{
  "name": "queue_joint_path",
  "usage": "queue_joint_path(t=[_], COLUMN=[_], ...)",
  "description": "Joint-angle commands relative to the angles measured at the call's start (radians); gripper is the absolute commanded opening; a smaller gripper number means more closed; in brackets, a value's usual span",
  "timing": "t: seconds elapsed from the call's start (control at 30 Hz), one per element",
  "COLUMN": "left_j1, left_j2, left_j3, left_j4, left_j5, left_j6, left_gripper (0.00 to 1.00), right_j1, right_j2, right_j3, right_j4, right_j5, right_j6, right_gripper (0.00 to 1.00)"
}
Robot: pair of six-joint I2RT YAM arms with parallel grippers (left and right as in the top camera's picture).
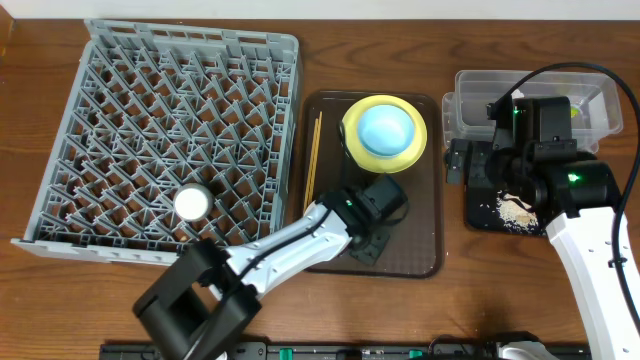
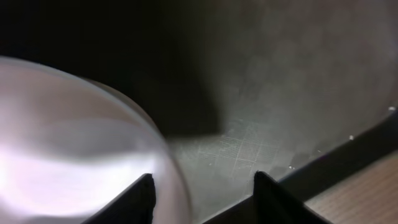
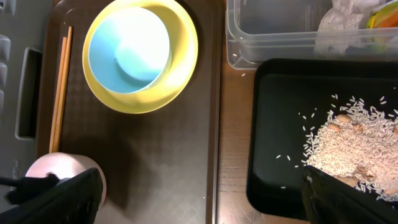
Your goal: Sort waste into correct bins and load items into the dishwasher
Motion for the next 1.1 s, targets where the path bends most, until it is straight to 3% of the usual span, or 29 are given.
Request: queue_joint_path(t=[0.0, 0.17, 0.33, 0.57, 0.77, 1.07], left_j1=[-0.009, -0.005, 0.037, 0.28, 0.571, 1.05], left_j2=[0.029, -0.009, -0.127, -0.335, -0.366, -0.179], left_j3=[0.009, 0.01, 0.023, 0.194, 0.23, 0.23], left_j4=[0.004, 0.001, -0.029, -0.181, -0.164, -0.124], left_j5=[-0.012, -0.017, -0.033, -0.048, 0.222, 0.999], left_j6=[-0.009, -0.008, 0.004, 0.083, 0.147, 0.295], left_gripper=[0.3, 0.06, 0.06, 0.06, 0.06, 0.06], right_j1=[-0.011, -0.011, -0.011, -0.011, -0.011, -0.011], right_j2=[0.004, 0.004, 0.004, 0.004, 0.004, 0.004], right_j3=[0.001, 0.001, 0.001, 0.001, 0.001, 0.001], right_j4=[-0.001, -0.002, -0.001, -0.002, -0.002, -0.005], right_j5=[0.01, 0.01, 0.011, 0.013, 0.013, 0.014], right_j6=[0.007, 0.007, 0.006, 0.007, 0.006, 0.006], right_gripper=[0.99, 0.99, 0.99, 0.99, 0.99, 0.99])
